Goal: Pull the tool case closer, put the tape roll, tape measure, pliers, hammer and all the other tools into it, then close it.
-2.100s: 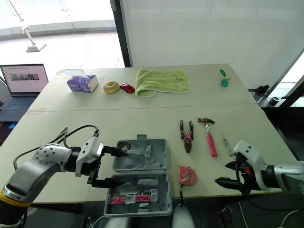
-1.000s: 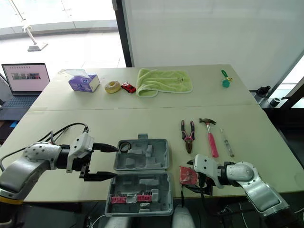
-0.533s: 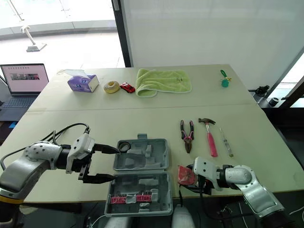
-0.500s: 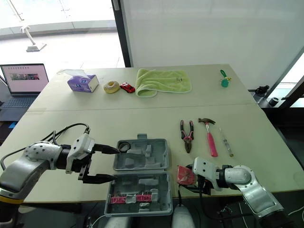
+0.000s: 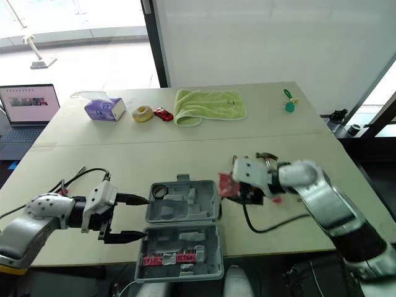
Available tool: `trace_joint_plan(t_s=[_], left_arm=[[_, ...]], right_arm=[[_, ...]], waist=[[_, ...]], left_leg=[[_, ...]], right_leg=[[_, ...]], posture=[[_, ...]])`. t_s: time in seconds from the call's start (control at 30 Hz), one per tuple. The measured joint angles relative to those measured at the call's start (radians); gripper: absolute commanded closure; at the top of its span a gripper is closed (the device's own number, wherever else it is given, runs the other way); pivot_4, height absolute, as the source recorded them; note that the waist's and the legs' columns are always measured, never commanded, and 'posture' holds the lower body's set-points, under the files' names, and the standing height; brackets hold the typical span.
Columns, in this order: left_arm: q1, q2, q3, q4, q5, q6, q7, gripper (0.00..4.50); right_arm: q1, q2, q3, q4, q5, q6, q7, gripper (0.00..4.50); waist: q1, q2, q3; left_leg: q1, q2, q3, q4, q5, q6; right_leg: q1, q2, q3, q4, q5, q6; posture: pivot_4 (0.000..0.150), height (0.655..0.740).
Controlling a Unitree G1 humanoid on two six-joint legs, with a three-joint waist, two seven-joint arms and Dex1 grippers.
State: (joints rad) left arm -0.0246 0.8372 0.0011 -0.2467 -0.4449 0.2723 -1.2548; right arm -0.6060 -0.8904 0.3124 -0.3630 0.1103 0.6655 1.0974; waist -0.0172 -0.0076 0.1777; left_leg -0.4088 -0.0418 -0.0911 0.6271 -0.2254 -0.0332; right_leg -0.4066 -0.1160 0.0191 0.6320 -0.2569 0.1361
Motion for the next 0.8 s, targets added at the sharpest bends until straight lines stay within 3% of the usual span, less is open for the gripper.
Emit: trace_joint_plan(t_s=[0.13,0.27,0.57,0.8], left_arm=[[0.047,-0.006,0.025,0.001,0.005,-0.022,0.033,0.0],[0.078,-0.014,0.036,-0.001,0.013,-0.039,0.059,0.0],[0.138,-0.017,0.063,-0.001,0.022,-0.064,0.095,0.0],[0.132,-0.015,0.063,-0.001,0.023,-0.063,0.099,0.0]], right_arm=[[-0.234,0.021,0.179,0.053,-0.016,0.245,0.102,1.52],[-0.332,0.115,0.298,0.154,-0.021,0.357,0.128,1.52],[-0.402,0.254,0.532,0.315,-0.161,0.345,0.077,1.52],[-0.412,0.306,0.55,0.413,-0.22,0.301,0.048,1.52]], waist=[[0.008,-0.001,0.0],[0.001,-0.001,0.0],[-0.002,-0.001,0.0],[-0.001,-0.001,0.0]], left_leg=[[-0.001,-0.001,-0.001,0.0,-0.001,-0.001],[-0.001,-0.001,0.0,0.001,-0.001,-0.001],[-0.001,-0.003,0.001,0.0,-0.001,-0.001],[-0.001,-0.003,0.0,0.0,-0.001,-0.001]], right_leg=[[0.001,-0.002,0.0,-0.001,0.0,-0.001],[0.0,-0.002,0.0,0.0,0.0,-0.001],[-0.002,-0.001,0.0,0.001,0.001,0.001],[-0.002,-0.001,0.0,0.001,0.001,0.001]], posture=[[0.15,0.7367],[0.15,0.7367],[0.15,0.7367],[0.15,0.7367]])
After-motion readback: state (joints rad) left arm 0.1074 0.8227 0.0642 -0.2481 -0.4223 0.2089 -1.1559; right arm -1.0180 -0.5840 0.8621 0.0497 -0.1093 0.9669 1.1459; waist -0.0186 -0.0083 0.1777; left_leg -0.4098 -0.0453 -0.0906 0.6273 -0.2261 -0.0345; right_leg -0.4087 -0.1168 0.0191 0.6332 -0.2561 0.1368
